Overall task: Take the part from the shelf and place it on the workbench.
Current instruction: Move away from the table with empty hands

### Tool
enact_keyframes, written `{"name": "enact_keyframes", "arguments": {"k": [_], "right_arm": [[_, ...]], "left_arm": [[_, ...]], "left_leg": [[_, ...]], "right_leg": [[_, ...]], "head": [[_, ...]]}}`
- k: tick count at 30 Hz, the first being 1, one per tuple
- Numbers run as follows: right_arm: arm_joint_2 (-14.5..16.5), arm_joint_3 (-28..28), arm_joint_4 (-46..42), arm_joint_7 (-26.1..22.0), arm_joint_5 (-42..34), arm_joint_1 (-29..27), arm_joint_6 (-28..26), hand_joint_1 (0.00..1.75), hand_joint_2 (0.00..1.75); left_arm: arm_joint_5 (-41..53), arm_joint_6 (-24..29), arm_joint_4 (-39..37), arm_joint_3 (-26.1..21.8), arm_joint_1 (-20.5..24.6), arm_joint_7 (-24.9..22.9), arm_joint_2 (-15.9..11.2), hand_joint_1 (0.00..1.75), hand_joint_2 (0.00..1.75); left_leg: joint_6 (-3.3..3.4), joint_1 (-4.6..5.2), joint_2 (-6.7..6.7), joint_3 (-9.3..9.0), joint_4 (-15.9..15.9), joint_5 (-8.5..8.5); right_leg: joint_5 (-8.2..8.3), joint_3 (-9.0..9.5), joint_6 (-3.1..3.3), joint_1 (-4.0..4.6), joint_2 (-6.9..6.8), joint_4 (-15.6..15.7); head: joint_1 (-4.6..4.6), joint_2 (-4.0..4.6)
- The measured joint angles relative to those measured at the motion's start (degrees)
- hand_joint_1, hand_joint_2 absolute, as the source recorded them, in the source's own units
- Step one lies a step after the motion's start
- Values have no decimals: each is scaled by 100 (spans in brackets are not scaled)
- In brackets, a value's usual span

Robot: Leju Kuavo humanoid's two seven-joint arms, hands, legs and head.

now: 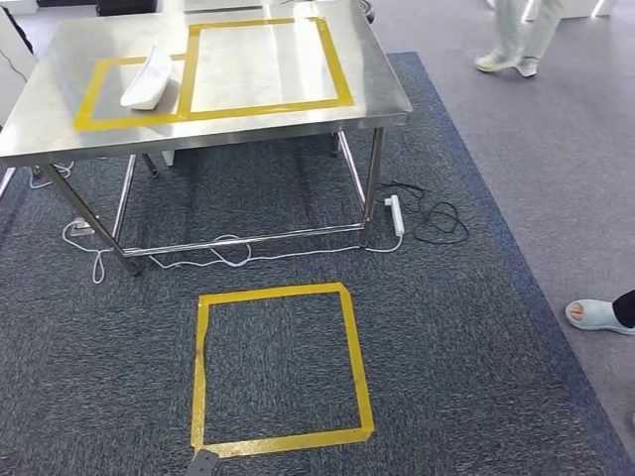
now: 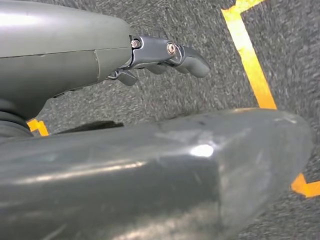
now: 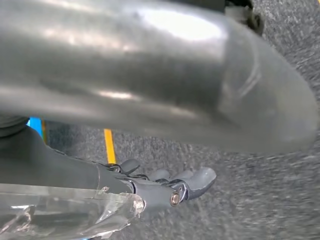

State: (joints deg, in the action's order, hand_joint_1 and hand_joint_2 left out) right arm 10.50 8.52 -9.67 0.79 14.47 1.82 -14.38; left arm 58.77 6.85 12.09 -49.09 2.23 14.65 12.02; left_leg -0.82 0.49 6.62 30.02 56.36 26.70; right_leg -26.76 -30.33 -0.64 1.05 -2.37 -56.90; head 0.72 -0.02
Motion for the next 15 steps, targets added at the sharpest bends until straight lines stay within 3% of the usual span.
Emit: {"name": "enact_keyframes", "arguments": {"k": [2, 4, 5, 6, 7, 8, 10, 11, 13, 15], "right_arm": [[5, 2, -1, 4, 0, 6, -1, 0, 0], [9, 3, -2, 3, 0, 17, -1, 0, 0], [10, 4, -2, 3, -1, 16, 0, 0, 0], [10, 4, -2, 2, -1, 12, 0, 0, 0], [10, 4, -1, 2, -2, 9, 0, 0, 0], [11, 4, -1, 2, -2, 6, 0, 0, 0], [12, 4, -1, 2, -2, 8, 0, 0, 0], [13, 4, -2, 2, -1, 13, 0, 0, 0], [13, 4, -2, -1, 0, 14, -1, 0, 0], [12, 4, -1, -4, 0, -12, -2, 0, 0]], "left_arm": [[-1, 8, -1, 0, 6, -29, -2, 0, 0], [-2, 10, -2, -2, -4, -51, -9, 0, 0], [-3, 11, -2, -3, -11, -62, -14, 0, 0], [-4, 13, -2, -5, -17, -68, -20, 0, 0], [-4, 15, -2, -7, -19, -71, -25, 0, 0], [-4, 16, -2, -8, -18, -73, -28, 0, 0], [-4, 18, -2, -9, -12, -75, -33, 0, 0], [-4, 19, -3, -10, -9, -75, -34, 0, 0], [-5, 20, -4, -11, -5, -76, -33, 0, 0], [-5, 21, -4, -12, -1, -77, -31, 0, 0]], "left_leg": [[-67, -19, -250, 127, 293, 248], [-107, -40, -535, 431, 997, 666], [-116, -44, -584, 577, 1333, 808], [-120, -45, -605, 660, 1532, 847], [-119, -46, -617, 645, 1524, 768], [-114, -50, -643, 529, 1305, 594], [-95, -77, -869, 138, 550, 216], [-81, -94, -999, -11, 243, 125], [-36, -98, -1129, -110, -9, 112], [41, -94, -1010, -92, -23, 82]], "right_leg": [[86, -37, 70, -33, 131, 34], [154, -111, 106, -46, 270, 34], [181, -148, 110, -45, 345, 33], [206, -180, 107, -44, 425, 30], [230, -207, 96, -44, 510, 26], [250, -227, 80, -46, 594, 19], [281, -267, 35, -41, 754, -14], [295, -298, 11, -36, 822, -39], [333, -375, -52, -41, 935, -70], [364, -454, -122, -65, 974, -76]], "head": [[12, 0], [25, 0], [26, 0], [26, 0], [25, 0], [25, 0], [25, 0], [23, 0], [24, 0], [29, 0]]}}
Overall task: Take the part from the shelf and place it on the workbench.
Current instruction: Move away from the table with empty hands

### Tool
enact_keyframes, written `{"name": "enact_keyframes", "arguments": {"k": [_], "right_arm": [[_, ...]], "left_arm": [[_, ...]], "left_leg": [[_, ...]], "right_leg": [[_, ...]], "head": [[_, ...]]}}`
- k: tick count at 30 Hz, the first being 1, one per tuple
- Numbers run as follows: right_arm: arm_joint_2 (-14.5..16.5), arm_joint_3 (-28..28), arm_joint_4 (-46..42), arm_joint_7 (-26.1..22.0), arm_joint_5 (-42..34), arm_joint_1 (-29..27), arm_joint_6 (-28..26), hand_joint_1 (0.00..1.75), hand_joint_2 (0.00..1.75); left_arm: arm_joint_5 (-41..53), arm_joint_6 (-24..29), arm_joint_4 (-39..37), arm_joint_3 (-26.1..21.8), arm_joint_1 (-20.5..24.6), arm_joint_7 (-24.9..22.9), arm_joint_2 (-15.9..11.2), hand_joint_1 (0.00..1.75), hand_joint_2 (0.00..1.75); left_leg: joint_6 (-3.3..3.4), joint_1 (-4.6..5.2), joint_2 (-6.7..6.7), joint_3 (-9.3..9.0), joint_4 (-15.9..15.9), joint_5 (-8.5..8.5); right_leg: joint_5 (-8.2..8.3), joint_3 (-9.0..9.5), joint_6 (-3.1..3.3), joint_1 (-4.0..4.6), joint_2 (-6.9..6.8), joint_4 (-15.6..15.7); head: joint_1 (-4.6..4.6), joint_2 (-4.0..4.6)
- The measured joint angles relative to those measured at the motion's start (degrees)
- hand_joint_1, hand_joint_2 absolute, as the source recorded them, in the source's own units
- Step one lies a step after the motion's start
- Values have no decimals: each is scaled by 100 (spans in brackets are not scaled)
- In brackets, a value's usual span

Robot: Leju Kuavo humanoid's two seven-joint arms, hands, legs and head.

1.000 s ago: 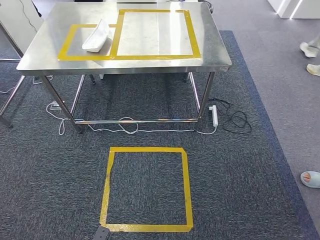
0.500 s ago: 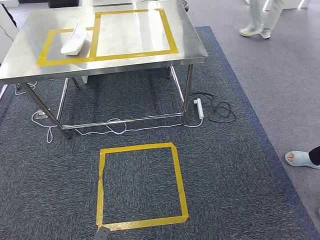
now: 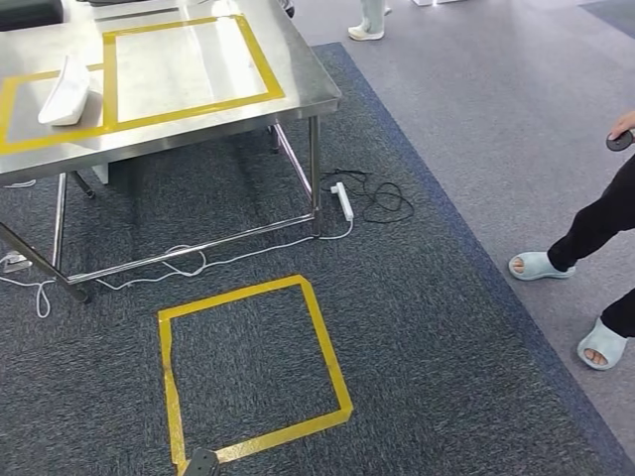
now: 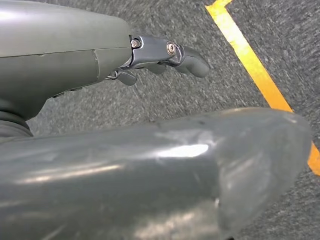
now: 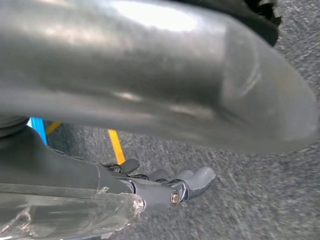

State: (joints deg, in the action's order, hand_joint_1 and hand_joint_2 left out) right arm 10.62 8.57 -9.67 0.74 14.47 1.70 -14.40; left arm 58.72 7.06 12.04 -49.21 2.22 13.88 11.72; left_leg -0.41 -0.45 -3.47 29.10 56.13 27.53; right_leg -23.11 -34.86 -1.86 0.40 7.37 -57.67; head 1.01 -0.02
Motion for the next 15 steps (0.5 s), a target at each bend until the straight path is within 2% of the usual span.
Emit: {"name": "enact_keyframes", "arguments": {"k": [1, 2, 4, 5, 6, 7, 8, 9, 11, 12, 13, 15], "right_arm": [[-1, 1, 1, 1, -1, -12, -2, 0, 0], [-1, 1, 1, 2, -1, -17, -3, 0, 0], [-1, 1, 1, 2, -2, -6, -6, 0, 0], [-1, 1, 1, 0, -1, -1, -7, 0, 0], [0, 1, 1, -1, -1, -2, -7, 0, 0], [0, 1, 1, -2, -1, -9, -8, 0, 0], [-1, 2, 1, -3, -1, -16, -9, 0, 0], [-1, 2, 1, -5, -1, -19, -10, 0, 0], [1, 2, 1, -13, -1, -6, -11, 0, 0], [2, 2, 1, -17, 0, 2, -11, 0, 0], [3, 2, 1, -21, 0, 4, -10, 0, 0], [3, 3, 1, -24, 0, -7, -9, 0, 0]], "left_arm": [[0, 0, 0, -1, 4, 0, 4, 0, 0], [0, 0, 0, -1, 5, 0, 8, 0, 0], [1, -2, 0, -2, -11, -7, 9, 0, 0], [1, -4, 0, -3, -25, -15, 5, 0, 0], [1, -8, -1, -4, -35, -23, 2, 0, 0], [1, -11, -1, -5, -37, -30, -1, 0, 0], [1, -16, -2, -6, -33, -33, -1, 0, 0], [1, -20, -2, -6, -27, -33, -1, 0, 0], [1, -26, -2, -7, -19, -34, -4, 0, 0], [1, -26, -2, -8, -17, -34, -6, 0, 0], [1, -26, -2, -9, -13, -35, -9, 0, 0], [1, -27, -2, -10, -2, -35, -7, 0, 0]], "left_leg": [[42, -3, 72, 6, -7, -21], [75, -11, 153, 14, -16, -39], [104, -5, 325, 32, -17, -51], [105, -2, 420, 40, -16, -53], [103, -1, 514, 46, -15, -55], [100, -3, 602, 49, -14, -55], [92, -7, 683, 45, -14, -54], [77, -12, 755, 36, -13, -50], [18, 5, 873, 16, -10, -34], [-21, 17, 920, 6, -9, -30], [-60, 28, 967, 0, -11, -32], [-141, 15, 1042, -11, -24, -35]], "right_leg": [[-54, -50, -35, 2, -111, -67], [-186, -145, -71, 4, -273, -249], [-616, -455, -136, -4, -606, -966], [-806, -623, -164, -22, -665, -1374], [-902, -722, -184, -40, -691, -1648], [-886, -703, -200, -59, -707, -1695], [-767, -552, -209, -76, -735, -1486], [-592, -298, -215, -87, -804, -1086], [-343, 179, -185, -82, -1031, -278], [-295, 291, -148, -72, -1098, -75], [-291, 306, -100, -57, -1109, -11], [-260, 253, -2, -45, -980, -13]], "head": [[-19, 0], [-46, 0], [-99, 0], [-105, 0], [-104, 0], [-105, 0], [-105, 0], [-105, 0], [-102, 0], [-92, 0], [-84, 0], [-71, 0]]}}
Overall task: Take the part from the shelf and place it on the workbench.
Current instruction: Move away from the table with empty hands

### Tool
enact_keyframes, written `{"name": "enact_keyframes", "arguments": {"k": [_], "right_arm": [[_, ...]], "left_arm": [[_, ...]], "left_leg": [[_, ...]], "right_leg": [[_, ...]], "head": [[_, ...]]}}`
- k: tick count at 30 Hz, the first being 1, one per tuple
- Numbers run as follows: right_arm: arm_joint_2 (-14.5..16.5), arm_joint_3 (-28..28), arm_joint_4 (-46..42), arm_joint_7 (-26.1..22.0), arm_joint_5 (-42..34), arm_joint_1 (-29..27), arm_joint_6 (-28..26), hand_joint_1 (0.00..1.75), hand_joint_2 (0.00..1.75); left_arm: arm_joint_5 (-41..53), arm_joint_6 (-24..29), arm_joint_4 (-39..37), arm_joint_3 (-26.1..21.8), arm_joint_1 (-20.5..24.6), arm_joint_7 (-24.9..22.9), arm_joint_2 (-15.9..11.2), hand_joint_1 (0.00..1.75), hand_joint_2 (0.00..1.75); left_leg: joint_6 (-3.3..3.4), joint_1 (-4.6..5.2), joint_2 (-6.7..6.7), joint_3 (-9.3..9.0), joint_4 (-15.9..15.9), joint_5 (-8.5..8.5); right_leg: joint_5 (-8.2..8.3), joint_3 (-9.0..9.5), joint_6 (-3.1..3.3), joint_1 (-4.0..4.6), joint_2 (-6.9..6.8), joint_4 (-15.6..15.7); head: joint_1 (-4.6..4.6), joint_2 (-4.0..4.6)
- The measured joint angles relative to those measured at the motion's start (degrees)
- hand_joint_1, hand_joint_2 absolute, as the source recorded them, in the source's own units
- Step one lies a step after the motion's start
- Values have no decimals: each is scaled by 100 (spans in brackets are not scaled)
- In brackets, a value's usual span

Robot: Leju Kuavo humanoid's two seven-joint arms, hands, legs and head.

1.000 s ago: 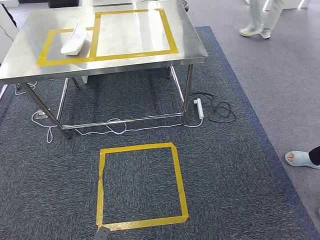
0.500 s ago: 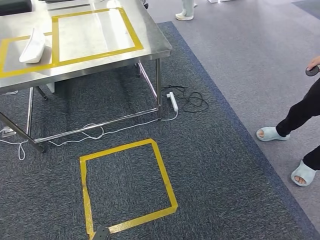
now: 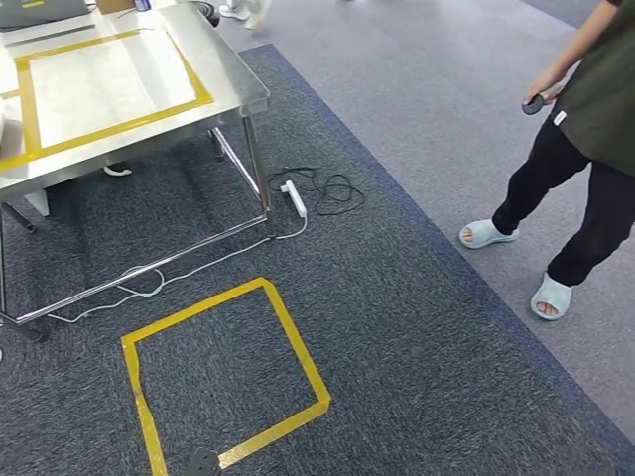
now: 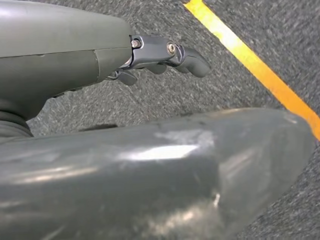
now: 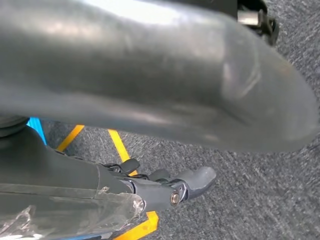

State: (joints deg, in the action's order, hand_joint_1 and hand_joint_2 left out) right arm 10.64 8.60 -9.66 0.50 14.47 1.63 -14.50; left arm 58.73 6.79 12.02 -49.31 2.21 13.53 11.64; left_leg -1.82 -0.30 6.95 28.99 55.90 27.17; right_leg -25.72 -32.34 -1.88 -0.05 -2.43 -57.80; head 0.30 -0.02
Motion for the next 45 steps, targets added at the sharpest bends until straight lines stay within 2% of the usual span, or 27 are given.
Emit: {"name": "enact_keyframes", "arguments": {"k": [2, 4, 6, 7, 9, 11, 13, 15, 16, 17, 19, 21, 22, 23, 25, 27, 28, 30, 32, 33, 35, 37, 39, 41, 42, 44, 45], "right_arm": [[0, 1, 0, -1, -1, -4, -1, 0, 0], [0, 2, 0, -4, -1, 6, -3, 0, 0], [0, 4, 0, -8, -1, 7, -5, 0, 0], [0, 6, 0, -10, -1, 4, -9, 0, 0], [0, 13, 0, -13, -1, 1, -14, 0, 0], [0, 31, -1, -22, 0, 11, -16, 0, 0], [0, 50, -2, -37, 0, 16, -16, 0, 0], [-1, 62, -1, -52, 0, -9, -17, 0, 0], [-1, 69, -1, -59, 0, -22, -18, 0, 0], [-1, 77, -1, -65, -1, -27, -18, 0, 0], [-1, 89, -2, -75, -1, -13, -19, 0, 0], [-1, 94, -1, -79, 0, -4, -17, 0, 0], [-1, 97, -1, -80, -1, -9, -17, 0, 0], [-2, 101, -1, -80, -1, -16, -19, 0, 0], [-2, 107, -1, -79, -2, -20, -21, 0, 0], [0, 109, -2, -83, -1, -4, -22, 0, 0], [1, 110, -2, -85, -1, 1, -23, 0, 0], [2, 111, -2, -87, 0, -4, -25, 0, 0], [2, 114, -2, -87, -1, -10, -32, 0, 0], [2, 115, -2, -86, -1, -4, -36, 0, 0], [2, 117, -2, -84, -1, 8, -40, 0, 0], [2, 118, -2, -83, -1, 6, -40, 0, 0], [2, 119, -2, -82, -2, 0, -41, 0, 0], [2, 120, -2, -81, -2, 3, -41, 0, 0], [2, 120, -2, -81, -2, 9, -41, 0, 0], [2, 120, -2, -80, -1, 7, -41, 0, 0], [2, 120, -2, -75, 0, -4, -40, 0, 0]], "left_arm": [[0, -4, 0, -1, 9, 0, 3, 0, 0], [0, -10, 0, -5, 3, 0, 1, 0, 0], [-2, -14, 0, -11, -18, 0, -4, 0, 0], [-3, -16, 0, -15, -25, 0, -7, 0, 0], [-8, -19, 0, -23, -24, 0, -10, 0, 0], [-9, -21, -1, -38, -18, 0, -10, 0, 0], [-9, -21, -2, -58, -13, -1, -9, 0, 0], [-14, -21, -2, -69, -5, -2, -3, 0, 0], [-16, -21, -2, -71, -1, -2, 0, 0, 0], [-17, -21, -2, -73, 1, -2, 3, 0, 0], [-18, -21, -2, -79, -10, -2, 3, 0, 0], [-22, -21, -2, -90, -31, -4, -1, 0, 0], [-25, -21, -2, -96, -33, -5, -3, 0, 0], [-27, -21, -2, -101, -30, -7, -4, 0, 0], [-30, -21, -2, -105, -20, -8, -1, 0, 0], [-37, -21, -2, -109, -16, -10, -2, 0, 0], [-40, -21, -2, -112, -13, -13, -4, 0, 0], [-46, -21, -2, -116, -4, -15, -1, 0, 0], [-50, -21, -2, -119, 4, -15, 5, 0, 0], [-51, -21, -2, -120, 5, -15, 8, 0, 0], [-52, -21, -2, -122, -7, -15, 8, 0, 0], [-57, -21, -2, -127, -23, -16, 2, 0, 0], [-61, -21, -2, -134, -24, -17, -4, 0, 0], [-60, -21, -2, -139, -16, -17, -5, 0, 0], [-60, -20, -2, -142, -12, -20, -4, 0, 0], [-64, -8, -2, -148, -5, -30, -1, 0, 0], [-81, 9, -2, -152, -2, -35, 1, 0, 0]], "left_leg": [[-64, -24, -197, 75, 173, 166], [-81, -32, -523, 363, 820, 558], [-69, -21, -641, 708, 1549, 839], [-59, -18, -659, 782, 1679, 814], [-36, -23, -720, 619, 1277, 451], [-15, -57, -978, 291, 510, 88], [13, -74, -1167, 145, 136, 9], [77, -62, -1080, 143, 109, 5], [118, -62, -1015, 142, 98, -8], [157, -64, -937, 137, 86, -23], [204, -55, -772, 132, 74, -28], [220, -36, -582, 131, 77, -20], [221, -32, -489, 128, 78, -14], [216, -31, -406, 121, 78, -7], [180, -32, -266, 83, 79, 19], [117, -3, -153, 42, 82, 59], [85, 12, -103, 23, 78, 71], [18, 13, 1, -9, 49, 73], [-49, -15, -120, 7, 123, 164], [-70, -24, -272, 91, 318, 303], [-77, -28, -578, 439, 1049, 693], [-68, -20, -655, 762, 1655, 871], [-49, -22, -686, 722, 1457, 589], [-36, -43, -871, 397, 701, 164], [-31, -57, -982, 264, 392, 50], [4, -59, -1104, 155, 121, 10], [38, -55, -1054, 156, 115, 5]], "right_leg": [[48, -25, 89, -10, 129, 30], [90, -48, 148, -17, 267, 46], [109, -73, 169, -6, 428, 45], [116, -78, 167, -1, 518, 42], [131, -78, 148, -2, 703, 33], [139, -107, 106, 5, 874, -8], [154, -175, 43, 6, 1004, -46], [184, -246, -29, -15, 1099, -33], [167, -275, -61, -13, 1029, -57], [88, -340, -91, -5, 876, -171], [-257, -610, -142, 7, 474, -763], [-587, -960, -184, -21, 310, -1515], [-616, -1028, -197, -35, 287, -1683], [-536, -975, -204, -46, 267, -1617], [-196, -556, -207, -53, 105, -902], [10, -174, -162, -36, -128, -246], [33, -103, -126, -23, -187, -109], [41, -136, -31, 4, -75, -88], [79, -147, 58, -2, 63, -45], [101, -135, 97, -13, 138, -21], [124, -147, 141, -19, 294, -3], [129, -153, 152, -9, 476, -4], [136, -149, 142, -9, 663, -9], [144, -156, 102, -9, 839, -33], [146, -174, 75, -6, 917, -53], [158, -222, 10, -7, 1035, -66], [170, -246, -21, -22, 1086, -52]], "head": [[14, 0], [42, 0], [54, 0], [54, 0], [54, 0], [55, 0], [55, 0], [57, 0], [52, 0], [25, 0], [-25, 0], [-38, 0], [-38, 0], [-39, 0], [-41, 0], [-32, 0], [-25, 0], [-16, 0], [-4, 0], [8, 0], [36, 0], [42, 0], [41, 0], [44, 0], [45, 0], [49, 0], [49, 0]]}}
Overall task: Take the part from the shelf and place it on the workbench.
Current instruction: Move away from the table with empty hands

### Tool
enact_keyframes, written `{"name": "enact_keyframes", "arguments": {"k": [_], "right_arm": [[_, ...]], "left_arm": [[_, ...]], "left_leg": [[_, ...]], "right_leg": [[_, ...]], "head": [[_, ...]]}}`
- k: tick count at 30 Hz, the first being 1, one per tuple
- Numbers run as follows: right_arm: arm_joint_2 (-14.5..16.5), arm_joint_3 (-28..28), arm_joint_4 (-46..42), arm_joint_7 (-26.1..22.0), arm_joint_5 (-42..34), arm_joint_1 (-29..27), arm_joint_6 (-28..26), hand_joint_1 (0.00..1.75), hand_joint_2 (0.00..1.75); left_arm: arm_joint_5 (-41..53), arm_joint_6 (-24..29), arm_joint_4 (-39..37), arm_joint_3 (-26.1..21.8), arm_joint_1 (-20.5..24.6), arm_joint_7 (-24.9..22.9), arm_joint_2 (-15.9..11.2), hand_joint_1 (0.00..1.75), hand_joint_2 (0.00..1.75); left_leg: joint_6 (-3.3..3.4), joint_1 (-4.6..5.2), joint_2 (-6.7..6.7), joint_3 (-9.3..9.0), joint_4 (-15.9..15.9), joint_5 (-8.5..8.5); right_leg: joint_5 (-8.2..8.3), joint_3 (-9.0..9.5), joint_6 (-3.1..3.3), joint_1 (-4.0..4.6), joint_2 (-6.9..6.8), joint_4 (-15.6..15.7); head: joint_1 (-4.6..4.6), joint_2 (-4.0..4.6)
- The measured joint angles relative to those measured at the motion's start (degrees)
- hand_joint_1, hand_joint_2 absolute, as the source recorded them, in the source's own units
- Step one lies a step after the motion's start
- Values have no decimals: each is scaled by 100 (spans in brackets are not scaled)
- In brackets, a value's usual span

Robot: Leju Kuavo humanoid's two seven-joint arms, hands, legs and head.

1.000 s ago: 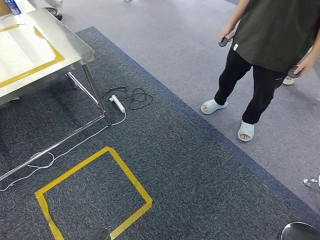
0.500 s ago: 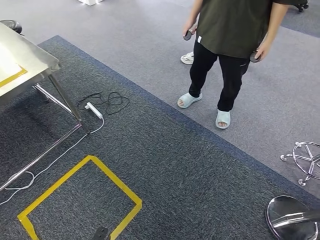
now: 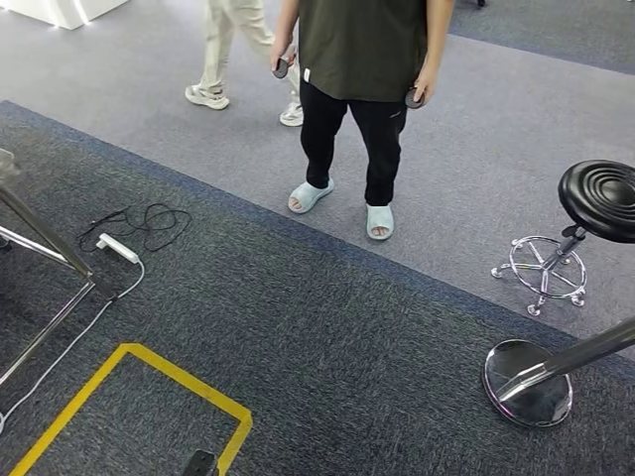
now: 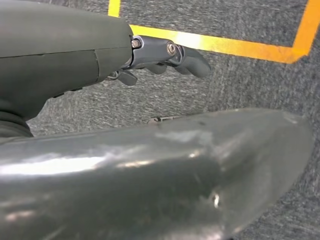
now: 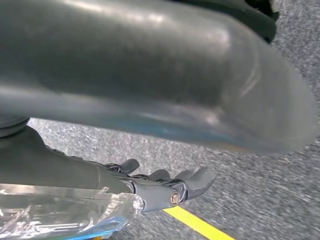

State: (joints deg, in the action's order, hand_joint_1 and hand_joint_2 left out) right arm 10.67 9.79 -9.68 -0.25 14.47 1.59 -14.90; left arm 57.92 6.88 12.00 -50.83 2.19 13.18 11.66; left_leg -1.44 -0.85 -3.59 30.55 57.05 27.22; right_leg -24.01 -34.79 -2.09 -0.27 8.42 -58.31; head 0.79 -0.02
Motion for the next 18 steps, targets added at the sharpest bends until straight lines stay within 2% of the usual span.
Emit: {"name": "enact_keyframes", "arguments": {"k": [1, 2, 3, 4, 5, 6, 7, 8, 9, 10, 12, 13, 14, 16, 17, 18], "right_arm": [[0, -1, 0, 8, 0, -14, 5, 0, 0], [-1, -2, 0, 22, 0, -22, 13, 0, 0], [-1, -7, 0, 37, 0, -19, 21, 0, 0], [-2, -16, 0, 49, 0, -7, 31, 0, 0], [-2, -29, 0, 57, 0, 7, 37, 0, 0], [-2, -44, 0, 59, 1, 14, 41, 0, 0], [-3, -58, 0, 58, 1, 15, 44, 0, 0], [-3, -68, 0, 58, 1, 10, 45, 0, 0], [-4, -75, 0, 58, 1, 5, 45, 0, 0], [-4, -80, 0, 57, 0, 4, 45, 0, 0], [-4, -90, 0, 56, 0, 18, 46, 0, 0], [-4, -99, 0, 55, 0, 26, 47, 0, 0], [-5, -108, 0, 55, 0, 30, 48, 0, 0], [-7, -124, 0, 54, 0, 23, 49, 0, 0], [-8, -127, -1, 55, 0, 21, 49, 0, 0], [-8, -130, -1, 55, 0, 25, 48, 0, 0]], "left_arm": [[-36, 26, 0, -12, 4, 1, 2, 0, 0], [-96, 55, 0, -39, 7, 12, 3, 0, 0], [-173, 79, 0, -78, 5, 28, 5, 0, 0], [-255, 92, 0, -134, -3, 48, 6, 0, 0], [-328, 91, 0, -195, -17, 67, 5, 0, 0], [-385, 85, 0, -254, -31, 79, 4, 0, 0], [-423, 80, 0, -309, -40, 86, 2, 0, 0], [-443, 77, 0, -352, -43, 89, 1, 0, 0], [-453, 76, 0, -387, -41, 90, 1, 0, 0], [-456, 74, 0, -411, -38, 92, 3, 0, 0], [-458, 69, 0, -450, -37, 95, 2, 0, 0], [-458, 67, 0, -469, -34, 96, -1, 0, 0], [-458, 66, 0, -489, -30, 97, -3, 0, 0], [-458, 69, 0, -514, -16, 98, 1, 0, 0], [-458, 74, 0, -520, -10, 98, 5, 0, 0], [-457, 85, 0, -526, -8, 96, 8, 0, 0]], "left_leg": [[42, 4, 61, -6, -10, -13], [86, 4, 124, -14, -19, -26], [124, 2, 196, -19, -28, -34], [151, 9, 273, -23, -32, -35], [167, 19, 353, -25, -32, -30], [175, 28, 443, -25, -31, -24], [175, 33, 532, -29, -31, -17], [171, 34, 616, -36, -30, -7], [159, 33, 693, -51, -30, 6], [140, 31, 764, -75, -30, 24], [80, 50, 888, -128, -22, 75], [48, 63, 942, -151, -21, 97], [14, 73, 993, -169, -26, 109], [-53, 59, 1068, -196, -47, 118], [-85, 41, 987, -191, -17, 158], [-108, 29, 847, -137, 114, 258]], "right_leg": [[0, -17, -29, -7, -34, -3], [-46, -57, -55, -4, -164, -69], [-158, -140, -78, 5, -344, -242], [-332, -275, -96, 12, -552, -541], [-542, -465, -115, 13, -700, -938], [-720, -657, -131, 5, -761, -1341], [-814, -790, -141, -4, -787, -1628], [-799, -817, -148, -11, -802, -1707], [-679, -718, -152, -18, -828, -1544], [-495, -509, -153, -22, -902, -1178], [-218, -71, -134, -13, -1159, -401], [-161, 52, -106, -2, -1239, -180], [-155, 88, -67, 15, -1255, -101], [-135, 63, 28, 29, -1109, -90], [-120, 57, 70, 26, -1038, -76], [-104, 56, 110, 16, -964, -60]], "head": [[1, 0], [-16, 0], [-37, 0], [-54, 0], [-72, 0], [-73, 0], [-71, 0], [-73, 0], [-72, 0], [-73, 0], [-70, 0], [-62, 0], [-56, 0], [-46, 0], [-43, 0], [-36, 0]]}}
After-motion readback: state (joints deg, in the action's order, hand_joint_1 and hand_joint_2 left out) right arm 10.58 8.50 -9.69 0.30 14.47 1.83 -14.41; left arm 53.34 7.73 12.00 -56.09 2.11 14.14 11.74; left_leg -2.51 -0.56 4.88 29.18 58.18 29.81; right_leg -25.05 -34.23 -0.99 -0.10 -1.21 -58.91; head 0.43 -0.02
